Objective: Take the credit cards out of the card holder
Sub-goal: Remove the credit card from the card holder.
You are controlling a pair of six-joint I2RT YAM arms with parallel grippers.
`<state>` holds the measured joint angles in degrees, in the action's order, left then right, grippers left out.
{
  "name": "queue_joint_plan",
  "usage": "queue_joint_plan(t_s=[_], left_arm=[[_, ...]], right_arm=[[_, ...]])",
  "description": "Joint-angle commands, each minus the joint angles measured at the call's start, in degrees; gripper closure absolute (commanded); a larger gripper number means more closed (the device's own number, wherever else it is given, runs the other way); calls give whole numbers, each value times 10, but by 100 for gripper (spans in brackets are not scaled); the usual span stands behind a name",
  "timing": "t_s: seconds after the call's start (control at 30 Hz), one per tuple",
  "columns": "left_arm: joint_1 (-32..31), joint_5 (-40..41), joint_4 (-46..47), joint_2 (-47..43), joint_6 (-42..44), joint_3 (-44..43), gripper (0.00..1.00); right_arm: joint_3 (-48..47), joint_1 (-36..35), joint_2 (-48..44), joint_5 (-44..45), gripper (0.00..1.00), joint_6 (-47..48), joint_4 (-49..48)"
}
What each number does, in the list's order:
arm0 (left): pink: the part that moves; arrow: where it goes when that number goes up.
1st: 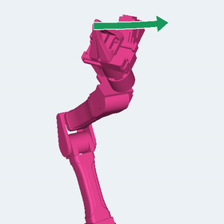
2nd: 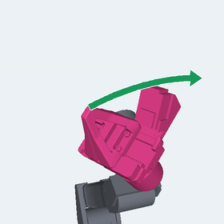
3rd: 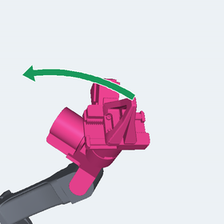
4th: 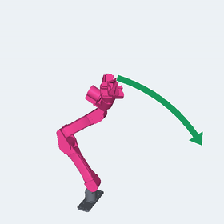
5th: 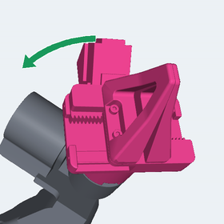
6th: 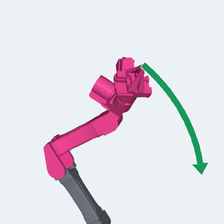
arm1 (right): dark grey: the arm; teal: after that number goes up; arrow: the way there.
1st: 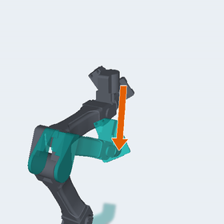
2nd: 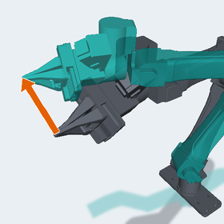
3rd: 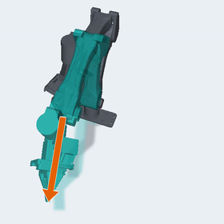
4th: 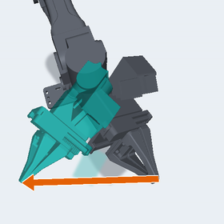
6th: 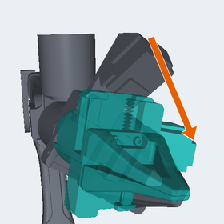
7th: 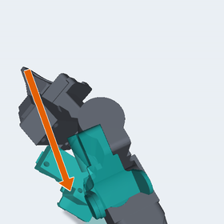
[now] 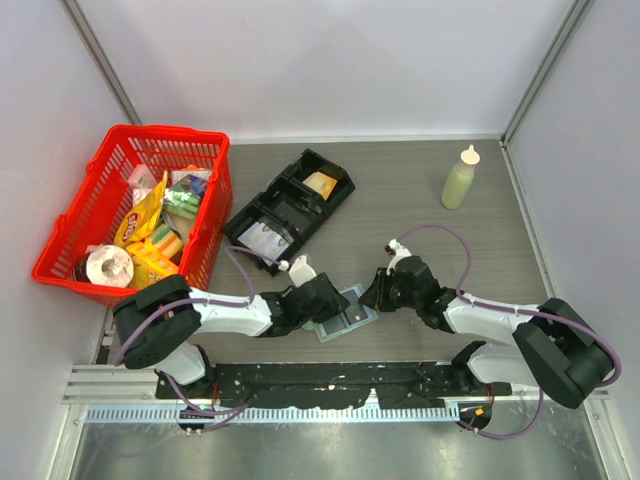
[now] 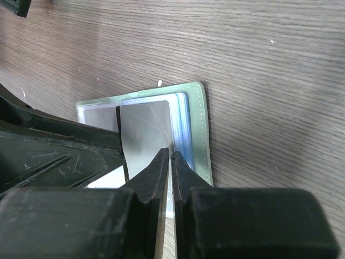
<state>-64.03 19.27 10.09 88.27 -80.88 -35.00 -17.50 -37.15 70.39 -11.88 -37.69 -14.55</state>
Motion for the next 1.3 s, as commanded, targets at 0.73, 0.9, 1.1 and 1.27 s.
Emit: queue_joint_plan(t_s=[0.73, 0.9, 1.1, 1.27], left_arm=[[-1, -8, 165, 24, -92, 85, 87], [-1, -18, 165, 36, -79, 71, 87], [-2, -13, 171, 29, -87, 82, 100], [-1, -5, 169, 9, -94, 101, 100]], right_arm=[[16, 17, 22, -23, 89, -12, 2], [17, 18, 26, -26, 89, -15, -2], [18, 18, 23, -24, 89, -18, -1], [19, 21, 24, -18, 89, -19, 1]])
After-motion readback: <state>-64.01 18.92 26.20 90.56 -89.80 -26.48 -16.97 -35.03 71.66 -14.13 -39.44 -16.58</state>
